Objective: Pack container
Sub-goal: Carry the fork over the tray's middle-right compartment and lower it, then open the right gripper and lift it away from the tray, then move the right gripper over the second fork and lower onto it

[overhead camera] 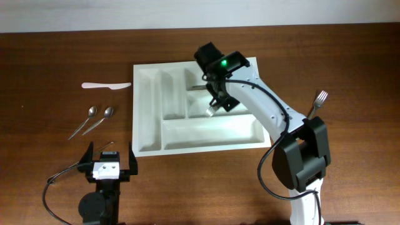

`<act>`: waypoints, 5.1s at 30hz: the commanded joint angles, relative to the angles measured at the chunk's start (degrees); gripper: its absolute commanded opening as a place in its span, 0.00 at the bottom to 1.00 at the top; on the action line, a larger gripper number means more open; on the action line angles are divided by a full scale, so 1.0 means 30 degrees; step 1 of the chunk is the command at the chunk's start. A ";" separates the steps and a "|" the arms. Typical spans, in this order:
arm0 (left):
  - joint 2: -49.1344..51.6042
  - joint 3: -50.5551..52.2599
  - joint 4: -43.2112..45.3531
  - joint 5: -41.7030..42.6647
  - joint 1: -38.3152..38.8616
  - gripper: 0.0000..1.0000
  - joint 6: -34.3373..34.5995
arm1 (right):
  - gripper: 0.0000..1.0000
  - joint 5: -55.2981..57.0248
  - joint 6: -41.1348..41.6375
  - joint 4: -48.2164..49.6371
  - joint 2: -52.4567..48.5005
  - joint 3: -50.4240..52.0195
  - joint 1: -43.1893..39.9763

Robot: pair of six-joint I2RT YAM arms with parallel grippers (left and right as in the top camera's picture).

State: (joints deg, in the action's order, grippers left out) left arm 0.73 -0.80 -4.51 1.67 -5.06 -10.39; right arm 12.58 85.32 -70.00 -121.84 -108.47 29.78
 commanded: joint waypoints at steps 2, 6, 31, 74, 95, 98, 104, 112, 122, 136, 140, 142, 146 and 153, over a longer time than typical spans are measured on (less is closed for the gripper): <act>-0.0146 0.0087 -0.0029 0.0153 -0.0117 0.99 0.0226 | 0.04 -0.0204 0.2331 -0.0459 -0.0306 0.0911 0.0073; -0.0146 0.0087 -0.0029 0.0146 -0.0117 0.99 0.0226 | 0.04 -0.0925 0.2805 -0.0386 -0.0350 0.1188 0.0073; -0.0146 0.0087 -0.0029 0.0146 -0.0117 0.99 0.0226 | 0.57 0.1967 -0.7504 0.2368 -0.0211 0.0532 -0.0852; -0.0146 0.0087 -0.0022 0.0153 -0.0117 0.99 0.0226 | 0.52 -0.1756 -0.3118 0.2324 0.0517 0.7184 -1.2998; -0.0146 0.0087 -0.0029 0.0146 -0.0117 0.99 0.0226 | 0.67 -0.5304 -2.3795 0.6426 0.0532 0.7074 -1.4972; -0.0146 0.0087 -0.0029 0.0146 -0.0117 0.99 0.0226 | 0.67 -0.5435 -2.4436 0.6419 0.0546 0.6863 -1.4979; -0.0146 0.0087 -0.0029 0.0146 -0.0117 0.99 0.0226 | 0.67 -0.5377 -2.5361 0.6127 0.0546 0.5362 -1.5191; -0.0146 0.0087 -0.0029 0.0153 -0.0117 0.99 0.0226 | 0.67 -0.4823 -2.4691 0.6076 0.0503 0.4510 -1.6065; -0.0146 0.0087 -0.0029 0.0153 -0.0117 0.99 0.0226 | 0.67 -0.4546 -2.4633 0.7082 0.0248 0.4554 -1.6218; -0.0146 0.0087 -0.0029 0.0146 -0.0117 0.99 0.0226 | 0.57 -0.4772 -2.4268 0.7264 -0.0444 0.4561 -1.6181; -0.0146 0.0087 -0.0029 0.0146 -0.0117 0.99 0.0226 | 0.56 -0.4772 -2.4268 0.7286 -0.0510 0.4561 -1.6181; -0.0146 0.0087 -0.0029 0.0153 -0.0117 0.99 0.0226 | 0.56 -0.4772 -2.4268 0.7278 -0.0685 0.4561 -1.6181; -0.0146 0.0087 -0.0029 0.0146 -0.0117 0.99 0.0226 | 0.56 -0.4976 -2.4268 0.7067 -0.1166 0.4568 -1.6181; -0.0146 0.0087 -0.0029 0.0146 -0.0117 0.99 0.0226 | 0.56 -0.5297 -2.4050 0.7053 -0.1654 0.4568 -1.6181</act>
State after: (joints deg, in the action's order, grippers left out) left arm 0.73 -0.80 -4.51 1.67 -5.06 -10.37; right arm -2.52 12.29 -48.84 -126.08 -94.08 -18.81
